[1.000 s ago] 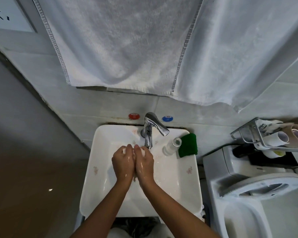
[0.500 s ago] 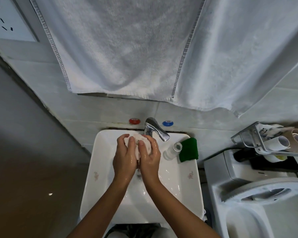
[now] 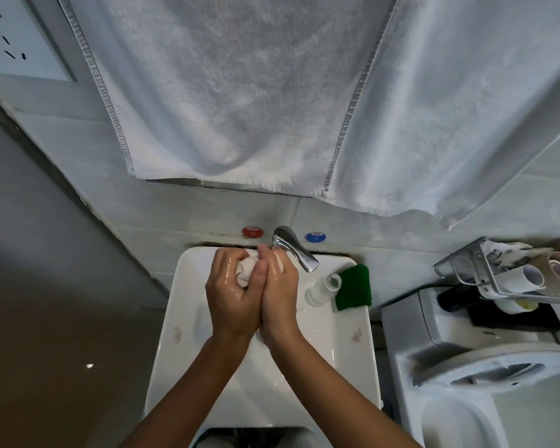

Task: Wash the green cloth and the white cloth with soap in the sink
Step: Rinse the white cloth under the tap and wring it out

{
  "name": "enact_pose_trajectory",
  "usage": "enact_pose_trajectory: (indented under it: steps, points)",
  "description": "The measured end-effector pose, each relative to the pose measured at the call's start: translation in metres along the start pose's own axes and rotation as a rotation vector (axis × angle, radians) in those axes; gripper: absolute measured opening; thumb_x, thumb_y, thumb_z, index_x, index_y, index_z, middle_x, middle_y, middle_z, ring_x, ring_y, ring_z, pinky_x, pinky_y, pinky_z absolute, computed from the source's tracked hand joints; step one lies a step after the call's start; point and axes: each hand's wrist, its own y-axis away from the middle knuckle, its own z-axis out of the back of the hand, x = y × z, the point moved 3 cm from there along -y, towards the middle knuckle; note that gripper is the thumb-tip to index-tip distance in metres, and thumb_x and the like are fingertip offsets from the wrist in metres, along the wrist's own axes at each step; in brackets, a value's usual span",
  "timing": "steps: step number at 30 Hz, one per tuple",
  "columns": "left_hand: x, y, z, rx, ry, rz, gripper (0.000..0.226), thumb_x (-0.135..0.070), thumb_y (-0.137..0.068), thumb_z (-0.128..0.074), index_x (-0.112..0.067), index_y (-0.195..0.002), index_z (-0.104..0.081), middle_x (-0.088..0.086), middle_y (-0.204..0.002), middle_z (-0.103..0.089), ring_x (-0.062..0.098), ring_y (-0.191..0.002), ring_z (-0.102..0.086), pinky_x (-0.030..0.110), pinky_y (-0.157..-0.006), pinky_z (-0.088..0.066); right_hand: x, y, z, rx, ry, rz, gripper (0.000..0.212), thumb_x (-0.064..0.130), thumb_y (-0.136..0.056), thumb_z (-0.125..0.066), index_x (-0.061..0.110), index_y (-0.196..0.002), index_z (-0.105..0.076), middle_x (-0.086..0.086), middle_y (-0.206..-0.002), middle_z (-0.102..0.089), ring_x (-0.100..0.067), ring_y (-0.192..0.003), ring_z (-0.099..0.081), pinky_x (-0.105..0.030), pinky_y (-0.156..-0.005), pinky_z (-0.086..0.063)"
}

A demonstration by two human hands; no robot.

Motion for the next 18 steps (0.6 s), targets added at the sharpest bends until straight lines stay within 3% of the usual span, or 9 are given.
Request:
enact_pose_trajectory:
  steps: [2, 5, 9, 12, 15, 18]
  points:
    - [0.000, -0.001, -0.004, 0.028, 0.007, 0.043, 0.058, -0.059, -0.086, -0.045, -0.004, -0.087, -0.064, 0.004, -0.081, -0.063, 0.013, -0.071, -0.061, 0.009, -0.065, -0.048, -0.002, -0.003, 0.001, -0.056, 0.011, -0.023, 0.026, 0.026, -0.096, -0.054, 0.024, -0.072, -0.061, 0.010, -0.067, -0.065, -0.010, -0.073, -0.065, -0.030, -0.073, -0.056]
    - [0.005, 0.001, -0.009, 0.066, 0.001, 0.093, 0.040, -0.046, -0.086, -0.047, -0.010, -0.076, -0.063, 0.000, -0.068, -0.061, 0.012, -0.061, -0.061, 0.016, -0.058, -0.050, -0.006, -0.006, 0.005, -0.060, 0.072, -0.004, 0.032, 0.012, -0.098, -0.050, 0.023, -0.068, -0.056, 0.002, -0.067, -0.058, -0.021, -0.075, -0.059, -0.042, -0.075, -0.052]
    - [0.028, 0.019, -0.018, 0.126, -0.081, 0.204, 0.032, -0.018, -0.090, -0.051, 0.006, -0.075, -0.067, 0.014, -0.065, -0.065, 0.018, -0.059, -0.058, 0.027, -0.055, -0.049, -0.029, -0.001, 0.019, -0.008, 0.270, 0.117, 0.026, 0.017, -0.096, -0.047, 0.008, -0.074, -0.056, -0.009, -0.073, -0.059, -0.033, -0.076, -0.058, -0.048, -0.076, -0.050]
    - [0.052, 0.034, -0.019, 0.128, -0.134, 0.274, 0.030, -0.016, -0.090, -0.050, -0.007, -0.064, -0.062, 0.003, -0.058, -0.059, 0.017, -0.052, -0.058, 0.019, -0.052, -0.044, -0.059, -0.006, 0.022, -0.022, 0.405, 0.049, 0.026, 0.015, -0.095, -0.048, 0.001, -0.075, -0.058, -0.007, -0.069, -0.057, -0.028, -0.071, -0.060, -0.047, -0.071, -0.050]
    - [0.061, 0.039, -0.018, 0.127, -0.136, 0.423, 0.027, -0.015, -0.093, -0.054, -0.008, -0.069, -0.063, 0.007, -0.065, -0.064, 0.018, -0.059, -0.062, 0.023, -0.060, -0.048, -0.075, -0.008, 0.023, -0.128, 0.320, -0.148, 0.022, 0.025, -0.096, -0.054, 0.017, -0.080, -0.065, 0.000, -0.075, -0.066, -0.020, -0.079, -0.066, -0.039, -0.077, -0.055]
    - [0.064, 0.021, -0.017, 0.118, -0.109, 0.511, 0.028, -0.026, -0.095, -0.052, -0.008, -0.076, -0.064, 0.008, -0.073, -0.066, 0.019, -0.068, -0.062, 0.028, -0.069, -0.049, -0.074, 0.001, 0.024, -0.043, 0.331, 0.014, 0.020, 0.045, -0.095, -0.051, 0.037, -0.113, -0.054, 0.012, -0.114, -0.062, -0.010, -0.106, -0.060, -0.030, -0.096, -0.051]
